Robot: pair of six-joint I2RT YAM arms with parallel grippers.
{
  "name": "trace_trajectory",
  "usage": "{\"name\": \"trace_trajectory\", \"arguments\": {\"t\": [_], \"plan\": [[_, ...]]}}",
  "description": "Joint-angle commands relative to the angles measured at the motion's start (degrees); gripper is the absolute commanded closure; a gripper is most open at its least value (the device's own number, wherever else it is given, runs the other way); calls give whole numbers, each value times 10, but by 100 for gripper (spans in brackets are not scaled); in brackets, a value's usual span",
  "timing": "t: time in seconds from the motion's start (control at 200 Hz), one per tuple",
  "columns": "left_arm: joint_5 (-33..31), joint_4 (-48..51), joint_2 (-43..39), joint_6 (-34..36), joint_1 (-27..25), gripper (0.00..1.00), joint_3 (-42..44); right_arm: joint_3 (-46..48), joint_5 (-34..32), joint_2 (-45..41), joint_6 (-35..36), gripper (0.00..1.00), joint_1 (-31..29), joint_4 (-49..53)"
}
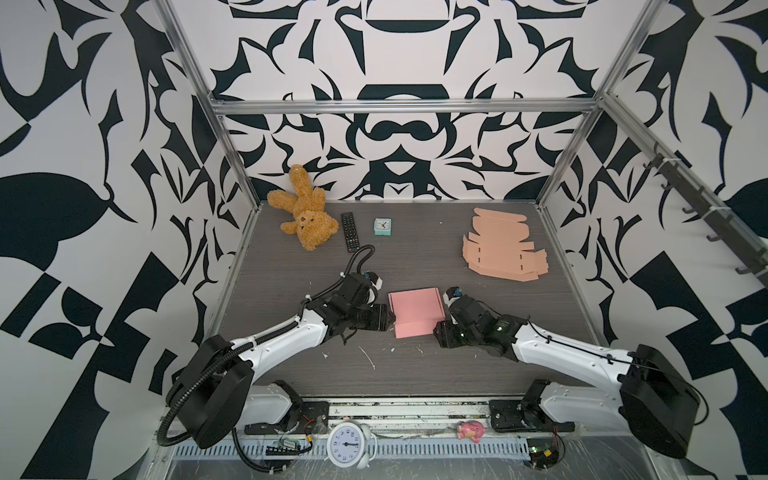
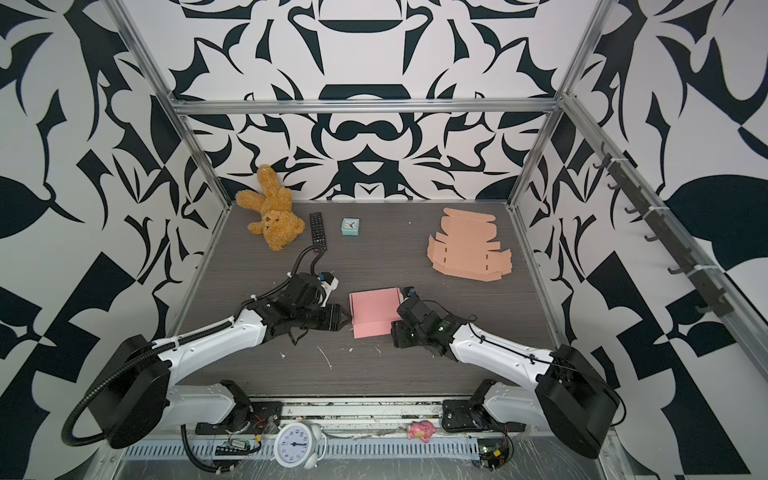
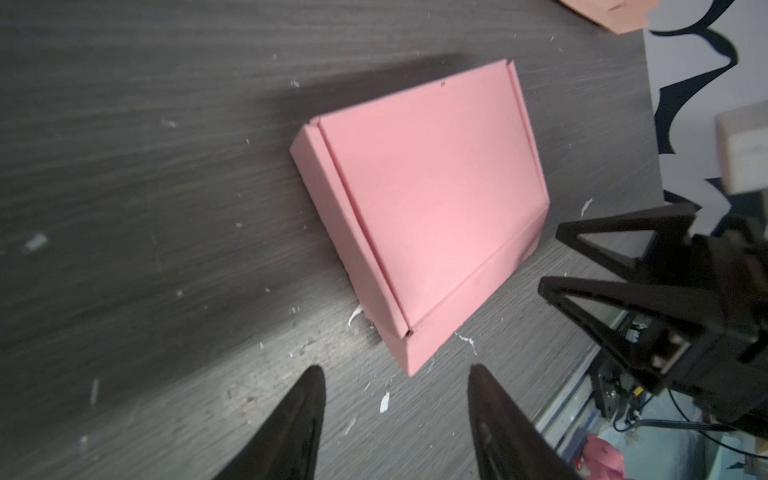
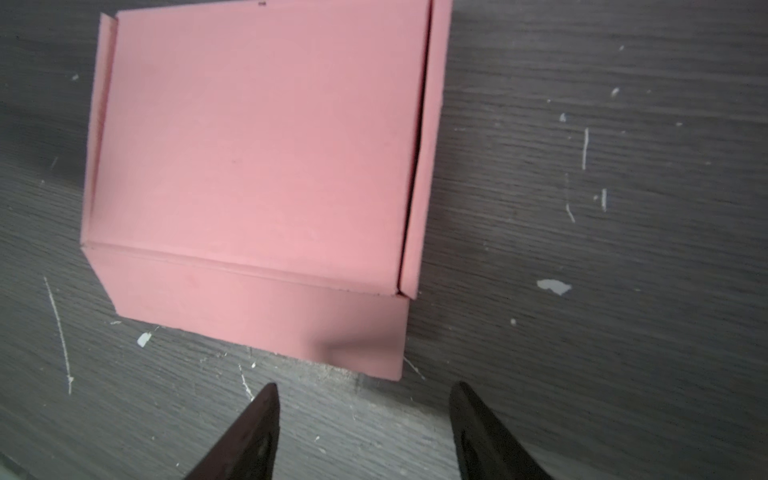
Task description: Fold the paper box
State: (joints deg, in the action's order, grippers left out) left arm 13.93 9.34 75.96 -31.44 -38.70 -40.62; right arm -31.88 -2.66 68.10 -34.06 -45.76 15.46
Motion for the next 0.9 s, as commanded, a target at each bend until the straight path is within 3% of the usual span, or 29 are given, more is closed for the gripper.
{"name": "trace_trajectory", "arguments": {"t": [0.0, 0.35, 0.495, 0.895], "plan": [[45, 16, 31, 38, 27, 41, -46, -20, -8, -17, 4, 36, -3, 14], [156, 17, 229, 87, 70, 37, -221, -24, 9, -24, 6, 41, -4, 8], [153, 35, 286, 113, 71, 36, -270, -21, 12, -23, 2, 41, -6, 0], [175, 39, 336, 120, 71, 36, -289, -24, 15, 2, 1, 41, -5, -19]]}}
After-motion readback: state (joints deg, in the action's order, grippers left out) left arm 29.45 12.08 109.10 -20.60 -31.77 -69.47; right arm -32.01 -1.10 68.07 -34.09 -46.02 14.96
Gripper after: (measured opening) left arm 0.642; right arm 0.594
